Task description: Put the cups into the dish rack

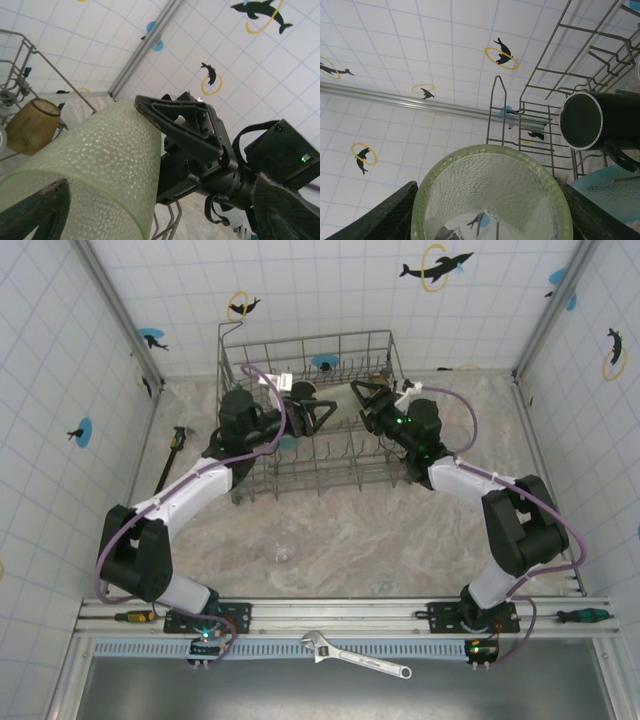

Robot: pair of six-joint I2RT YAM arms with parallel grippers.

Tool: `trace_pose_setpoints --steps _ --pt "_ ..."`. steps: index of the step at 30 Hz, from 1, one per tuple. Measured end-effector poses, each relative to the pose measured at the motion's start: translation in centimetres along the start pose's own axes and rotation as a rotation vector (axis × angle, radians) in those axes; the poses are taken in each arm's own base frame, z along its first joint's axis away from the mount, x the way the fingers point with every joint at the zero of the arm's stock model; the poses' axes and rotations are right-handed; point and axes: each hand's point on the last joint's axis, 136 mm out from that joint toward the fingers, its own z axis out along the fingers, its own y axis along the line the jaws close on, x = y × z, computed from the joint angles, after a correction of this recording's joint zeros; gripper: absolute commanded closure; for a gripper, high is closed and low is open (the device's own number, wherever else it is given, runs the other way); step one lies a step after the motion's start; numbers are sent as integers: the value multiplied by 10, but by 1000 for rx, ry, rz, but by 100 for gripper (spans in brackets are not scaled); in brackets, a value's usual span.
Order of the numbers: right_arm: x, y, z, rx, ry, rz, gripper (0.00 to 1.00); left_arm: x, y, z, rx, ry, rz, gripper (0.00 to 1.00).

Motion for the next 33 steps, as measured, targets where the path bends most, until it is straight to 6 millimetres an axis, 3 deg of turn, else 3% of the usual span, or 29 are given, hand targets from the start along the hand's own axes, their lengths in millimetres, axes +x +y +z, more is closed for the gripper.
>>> trace_pose_setpoints --steps 13,18,23,27,33 --pt "-10 -2 7 84 -27 -178 68 -55 34 -67 -380 -167 143 3" --pt "-14 -1 12 144 -51 -300 68 -71 75 -104 -565 -217 146 3" --pt "-6 -4 15 211 -50 -414 68 -68 108 -140 -734 -240 133 3" --pt "-5 4 20 258 -58 -528 68 -59 116 -154 -805 -229 140 3" --pt "-6 23 31 290 -83 -694 68 -60 128 -171 -895 -231 149 3"
